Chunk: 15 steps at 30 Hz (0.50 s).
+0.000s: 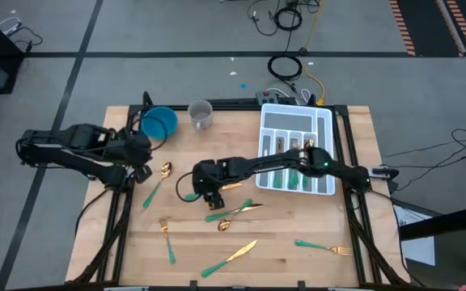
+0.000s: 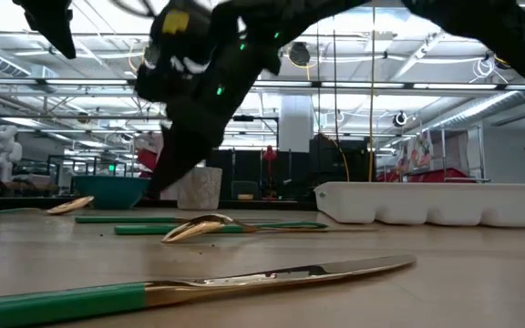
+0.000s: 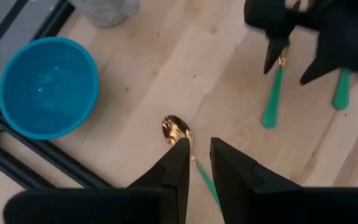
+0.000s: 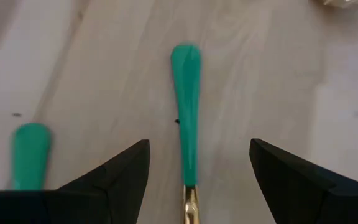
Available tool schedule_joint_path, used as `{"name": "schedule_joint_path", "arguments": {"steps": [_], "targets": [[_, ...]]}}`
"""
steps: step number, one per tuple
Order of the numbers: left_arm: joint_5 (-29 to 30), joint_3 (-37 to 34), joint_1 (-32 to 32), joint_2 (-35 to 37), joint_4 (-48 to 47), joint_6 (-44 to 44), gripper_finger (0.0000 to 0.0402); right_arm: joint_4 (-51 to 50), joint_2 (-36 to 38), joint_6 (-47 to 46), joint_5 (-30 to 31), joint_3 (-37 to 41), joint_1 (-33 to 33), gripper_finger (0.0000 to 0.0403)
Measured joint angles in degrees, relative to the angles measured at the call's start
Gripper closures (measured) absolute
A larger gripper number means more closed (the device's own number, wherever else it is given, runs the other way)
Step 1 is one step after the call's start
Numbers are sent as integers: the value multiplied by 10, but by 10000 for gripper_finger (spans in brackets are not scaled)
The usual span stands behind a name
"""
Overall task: Sort silverware
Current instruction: Put the green table knife into the white cutlery tray
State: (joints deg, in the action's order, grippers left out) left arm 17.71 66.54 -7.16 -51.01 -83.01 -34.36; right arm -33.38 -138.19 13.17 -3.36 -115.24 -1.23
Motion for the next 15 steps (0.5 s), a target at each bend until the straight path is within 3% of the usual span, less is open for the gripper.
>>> {"name": "schedule_joint_path", "arguments": {"steps": [9, 15], "targets": [[12, 0, 0, 34, -7, -9, 329, -50, -58, 5, 1, -45, 0, 135], [18, 0, 0, 39, -7, 0, 329, -128, -64, 36, 22, -48, 2, 184]]}}
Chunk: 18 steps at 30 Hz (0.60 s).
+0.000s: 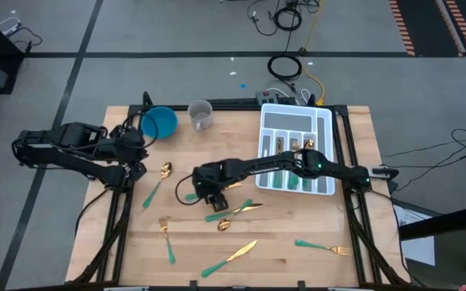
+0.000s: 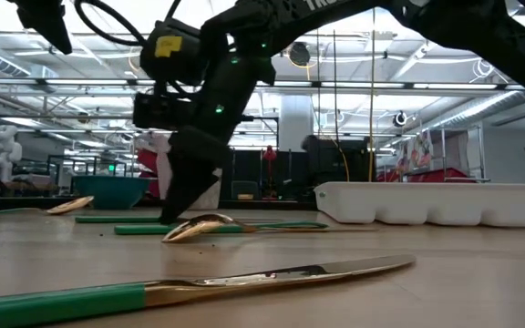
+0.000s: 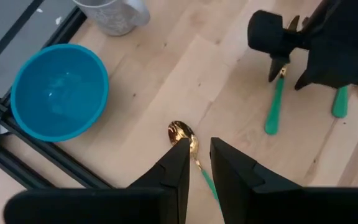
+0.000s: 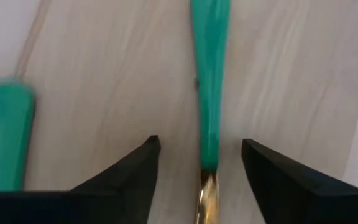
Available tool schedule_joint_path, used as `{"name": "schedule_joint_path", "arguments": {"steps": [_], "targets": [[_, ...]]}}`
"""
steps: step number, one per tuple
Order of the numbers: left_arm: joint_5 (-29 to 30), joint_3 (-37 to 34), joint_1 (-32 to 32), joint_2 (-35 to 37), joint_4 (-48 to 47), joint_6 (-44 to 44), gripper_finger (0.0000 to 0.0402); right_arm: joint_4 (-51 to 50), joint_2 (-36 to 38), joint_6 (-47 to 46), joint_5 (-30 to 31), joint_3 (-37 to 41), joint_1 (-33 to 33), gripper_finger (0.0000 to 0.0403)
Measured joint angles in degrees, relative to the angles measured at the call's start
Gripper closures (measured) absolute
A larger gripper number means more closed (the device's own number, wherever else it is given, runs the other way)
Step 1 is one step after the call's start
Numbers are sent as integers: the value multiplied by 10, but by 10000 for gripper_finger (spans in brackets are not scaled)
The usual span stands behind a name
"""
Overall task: Sort silverware
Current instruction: Put the green table knife into the white cutlery tray
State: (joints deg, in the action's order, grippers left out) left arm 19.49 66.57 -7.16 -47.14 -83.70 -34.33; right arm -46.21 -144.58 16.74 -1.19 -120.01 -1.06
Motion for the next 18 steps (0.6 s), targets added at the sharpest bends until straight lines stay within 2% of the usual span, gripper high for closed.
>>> {"name": "schedule_joint_path", "arguments": {"steps": [5, 11, 18], "targets": [[10, 0, 0, 1, 0, 2, 329, -17, -6, 19, -2, 1, 1, 256], [12, 0, 0, 1, 0, 7, 329, -24, -5, 24, 2, 2, 0, 379], [30, 0, 0, 1, 0, 8, 329, -26, -2, 5, 12, 3, 0, 399]]}}
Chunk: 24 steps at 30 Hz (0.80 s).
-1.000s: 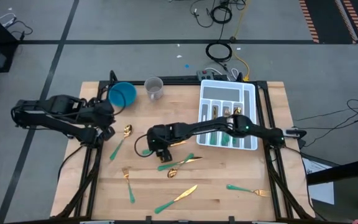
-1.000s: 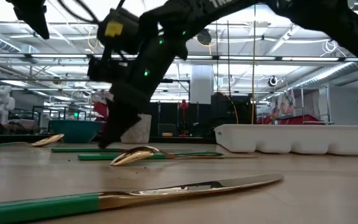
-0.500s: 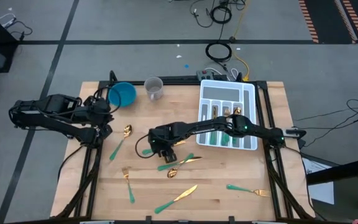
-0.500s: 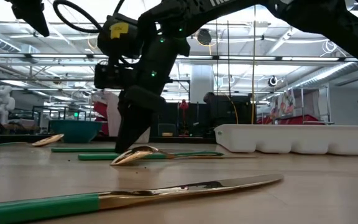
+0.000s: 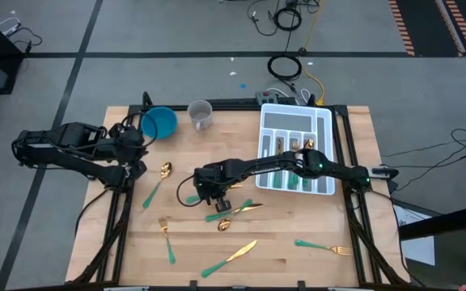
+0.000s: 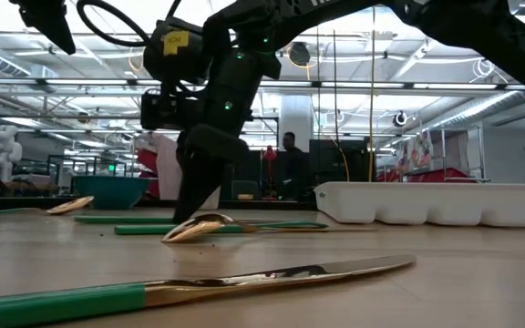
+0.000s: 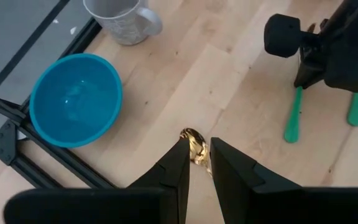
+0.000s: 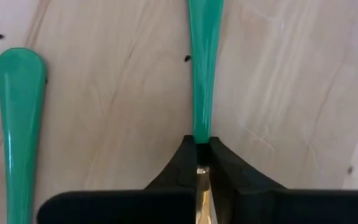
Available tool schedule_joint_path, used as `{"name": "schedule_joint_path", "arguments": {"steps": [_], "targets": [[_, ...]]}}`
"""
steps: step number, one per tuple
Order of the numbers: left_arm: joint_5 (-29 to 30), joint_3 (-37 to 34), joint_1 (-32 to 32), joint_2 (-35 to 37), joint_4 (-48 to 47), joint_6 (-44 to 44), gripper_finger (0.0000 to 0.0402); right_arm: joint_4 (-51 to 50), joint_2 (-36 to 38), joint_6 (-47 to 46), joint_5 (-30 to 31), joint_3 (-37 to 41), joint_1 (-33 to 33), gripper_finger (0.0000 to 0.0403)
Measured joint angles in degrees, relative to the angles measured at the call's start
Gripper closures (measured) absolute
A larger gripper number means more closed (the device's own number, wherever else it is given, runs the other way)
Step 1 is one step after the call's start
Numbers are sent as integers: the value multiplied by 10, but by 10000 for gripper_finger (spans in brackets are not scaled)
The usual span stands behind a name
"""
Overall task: Sort silverware
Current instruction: Put the green table knife into the white cutlery tray
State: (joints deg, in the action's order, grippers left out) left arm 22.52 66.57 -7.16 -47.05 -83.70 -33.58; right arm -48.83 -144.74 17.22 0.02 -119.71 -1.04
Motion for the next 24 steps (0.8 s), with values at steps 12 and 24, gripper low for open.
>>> {"name": "schedule_joint_path", "arguments": {"steps": [12, 24], "targets": [[60, 0, 0, 0, 0, 0, 329, -7, 63, -27, 27, 8, 7, 402], [80, -2, 0, 0, 2, 0, 329, -8, 141, 4, 62, 6, 13, 403]]}}
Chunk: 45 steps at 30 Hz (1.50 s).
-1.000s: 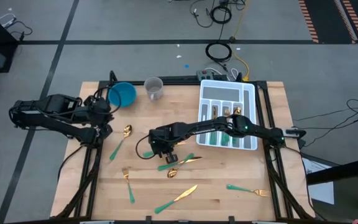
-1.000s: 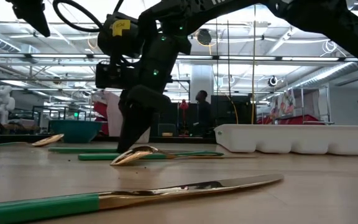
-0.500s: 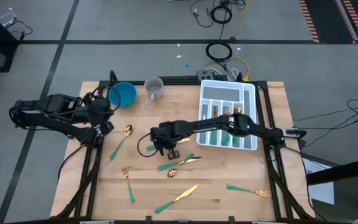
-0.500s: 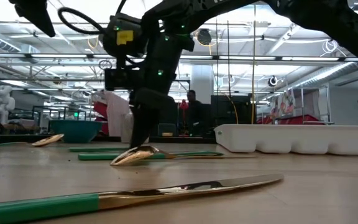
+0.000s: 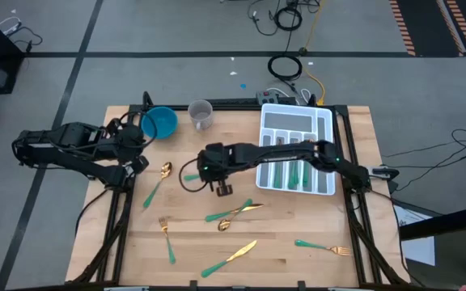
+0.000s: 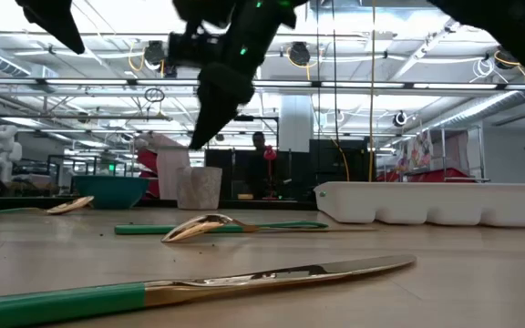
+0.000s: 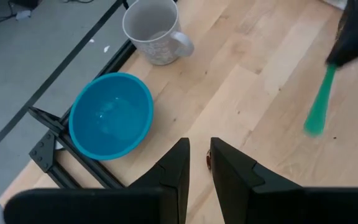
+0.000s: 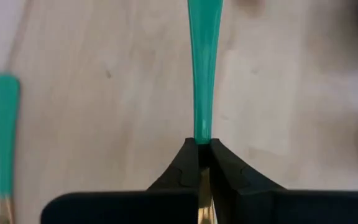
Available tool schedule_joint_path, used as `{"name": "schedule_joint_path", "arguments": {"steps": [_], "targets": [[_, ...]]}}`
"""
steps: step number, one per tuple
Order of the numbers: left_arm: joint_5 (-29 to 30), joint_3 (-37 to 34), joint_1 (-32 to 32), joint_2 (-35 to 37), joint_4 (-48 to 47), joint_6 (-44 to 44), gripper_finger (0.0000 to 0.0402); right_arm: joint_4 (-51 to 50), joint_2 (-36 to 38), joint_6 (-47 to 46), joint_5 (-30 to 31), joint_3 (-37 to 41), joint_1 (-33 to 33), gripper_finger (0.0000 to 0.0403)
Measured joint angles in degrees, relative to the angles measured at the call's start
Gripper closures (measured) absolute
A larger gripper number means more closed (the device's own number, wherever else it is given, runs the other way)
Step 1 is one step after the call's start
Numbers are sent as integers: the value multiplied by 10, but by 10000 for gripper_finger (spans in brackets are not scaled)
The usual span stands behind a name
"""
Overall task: Sort silverware
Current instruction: Put the green table knife into the white cutlery tray
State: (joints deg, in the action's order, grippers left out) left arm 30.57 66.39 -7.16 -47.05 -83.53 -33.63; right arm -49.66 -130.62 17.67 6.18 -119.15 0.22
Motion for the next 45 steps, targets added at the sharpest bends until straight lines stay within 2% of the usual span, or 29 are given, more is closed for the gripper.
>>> {"name": "schedule_joint_path", "arguments": {"steps": [8, 12, 15, 20, 30, 37, 42, 45], "targets": [[9, -1, 0, 0, 1, -2, 329, -212, 86, 82, 39, -2, 21, 403], [20, -1, 0, 0, 7, -2, 329, -316, 122, 150, 96, -2, 20, 403], [28, -1, 0, -1, 8, -5, 329, -371, 146, 217, 103, -2, 20, 403], [32, -1, 0, -1, 8, -6, 329, -404, 179, 307, 105, -2, 22, 402], [42, -2, 0, -1, 8, -6, 329, -402, 220, 350, 98, 6, 61, 402], [61, -2, 0, -1, 8, -6, 329, -403, 259, 446, 105, 103, 71, 402], [64, -2, 0, -1, 8, -6, 329, -403, 306, 467, 100, 226, 77, 402], [64, -2, 0, -1, 8, -5, 329, -406, 340, 537, 114, 312, 77, 402]]}}
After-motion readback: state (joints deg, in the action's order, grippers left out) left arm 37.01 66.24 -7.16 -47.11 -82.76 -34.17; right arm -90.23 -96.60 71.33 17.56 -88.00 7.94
